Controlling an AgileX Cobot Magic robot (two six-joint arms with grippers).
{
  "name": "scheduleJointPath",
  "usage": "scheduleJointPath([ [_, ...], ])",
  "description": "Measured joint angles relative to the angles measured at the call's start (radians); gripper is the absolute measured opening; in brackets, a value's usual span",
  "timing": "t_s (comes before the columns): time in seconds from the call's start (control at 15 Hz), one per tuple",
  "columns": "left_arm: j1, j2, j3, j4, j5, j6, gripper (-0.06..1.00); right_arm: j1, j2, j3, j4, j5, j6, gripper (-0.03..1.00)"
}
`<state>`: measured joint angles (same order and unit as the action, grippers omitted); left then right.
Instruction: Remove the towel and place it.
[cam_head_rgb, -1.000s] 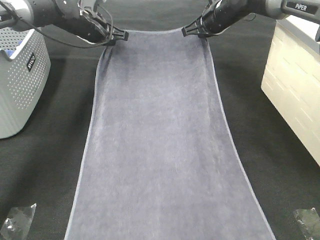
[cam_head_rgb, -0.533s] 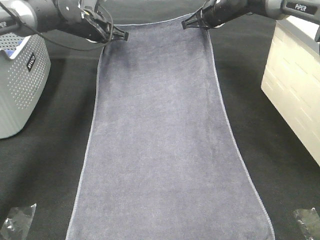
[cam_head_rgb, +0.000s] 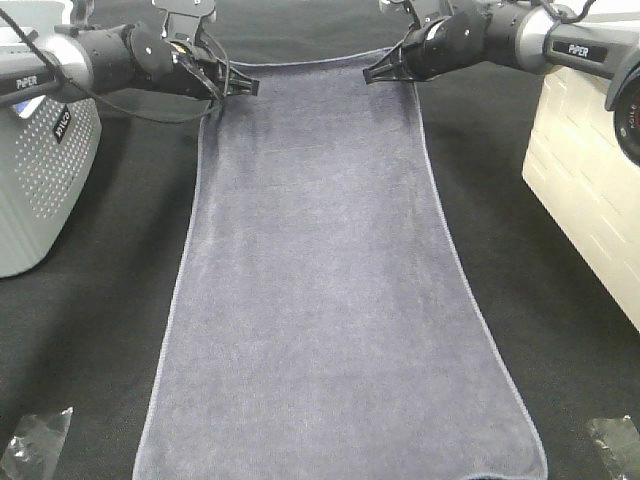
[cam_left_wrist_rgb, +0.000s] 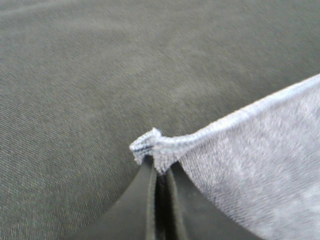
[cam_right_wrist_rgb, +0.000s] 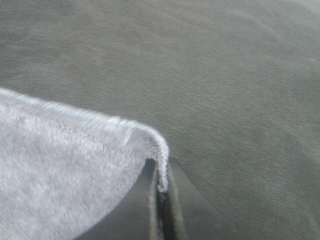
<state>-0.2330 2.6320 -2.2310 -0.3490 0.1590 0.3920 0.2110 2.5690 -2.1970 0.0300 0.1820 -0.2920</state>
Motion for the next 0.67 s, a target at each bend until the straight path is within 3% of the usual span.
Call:
scheduleJointPath([
  [0.67, -0.002, 0.134, -0.114, -0.04, -0.051, 0.002, 0.01, -0.005, 0.089, -0.002, 0.001, -0.086, 0.0, 0.02],
])
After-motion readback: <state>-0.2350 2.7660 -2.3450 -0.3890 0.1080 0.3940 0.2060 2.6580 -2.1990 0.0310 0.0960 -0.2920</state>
